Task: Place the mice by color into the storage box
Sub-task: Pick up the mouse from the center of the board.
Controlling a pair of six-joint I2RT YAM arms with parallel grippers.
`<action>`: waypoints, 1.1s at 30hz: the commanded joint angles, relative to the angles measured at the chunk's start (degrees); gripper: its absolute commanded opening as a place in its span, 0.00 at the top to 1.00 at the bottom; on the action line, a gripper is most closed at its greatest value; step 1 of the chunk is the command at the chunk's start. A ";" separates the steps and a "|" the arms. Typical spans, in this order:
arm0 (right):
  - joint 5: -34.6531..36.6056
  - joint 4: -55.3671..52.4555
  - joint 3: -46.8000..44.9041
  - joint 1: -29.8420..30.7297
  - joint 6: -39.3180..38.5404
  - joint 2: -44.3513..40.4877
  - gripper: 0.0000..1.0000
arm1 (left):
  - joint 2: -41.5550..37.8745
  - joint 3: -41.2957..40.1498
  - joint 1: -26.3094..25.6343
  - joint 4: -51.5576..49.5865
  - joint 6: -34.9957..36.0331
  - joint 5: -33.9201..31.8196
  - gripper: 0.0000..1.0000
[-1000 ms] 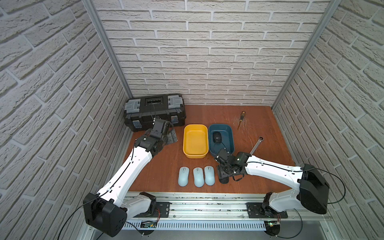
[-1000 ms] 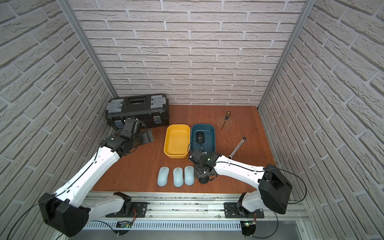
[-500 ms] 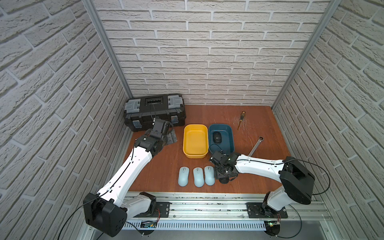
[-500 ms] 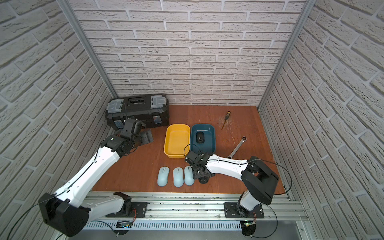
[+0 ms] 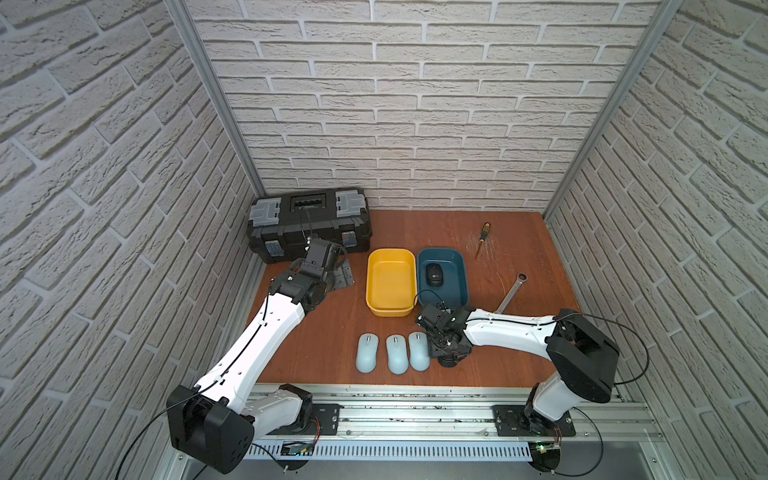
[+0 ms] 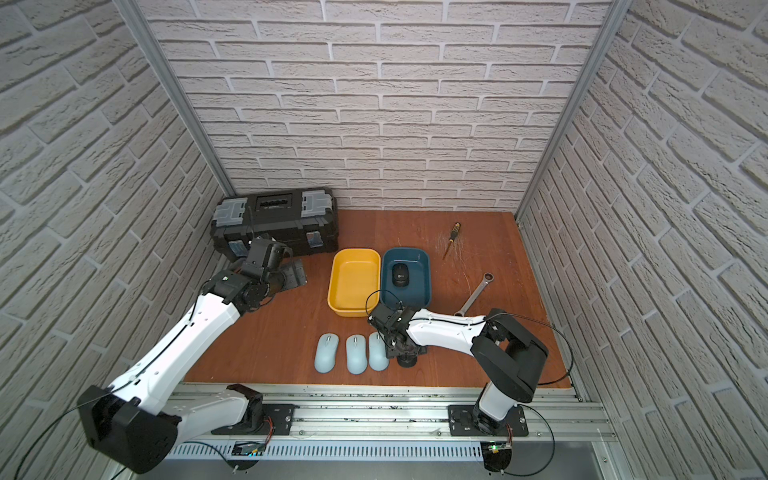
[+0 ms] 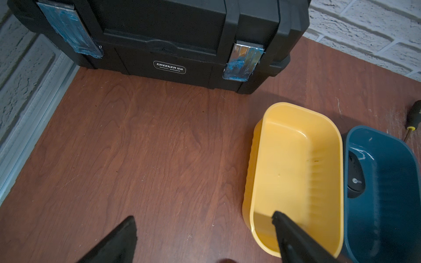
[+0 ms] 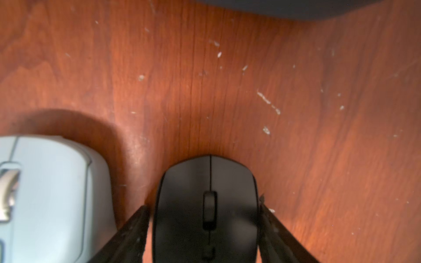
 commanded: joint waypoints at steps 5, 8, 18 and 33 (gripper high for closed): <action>1.79 -0.17 -1.68 -0.64 1.19 1.91 0.45 | 0.01 -1.34 -0.32 1.70 0.54 -1.08 0.05; 1.92 -0.53 -2.12 -0.64 0.92 1.02 0.54 | 0.14 -1.43 -0.24 2.03 0.37 -1.09 0.05; 6.89 -11.86 3.90 -0.73 -2.08 -7.56 0.62 | 1.28 -1.52 -0.32 2.70 -0.10 -1.00 0.04; 9.18 -8.61 21.20 -14.18 -19.51 -11.20 0.62 | 3.43 2.24 -0.25 1.88 -1.27 -0.99 0.04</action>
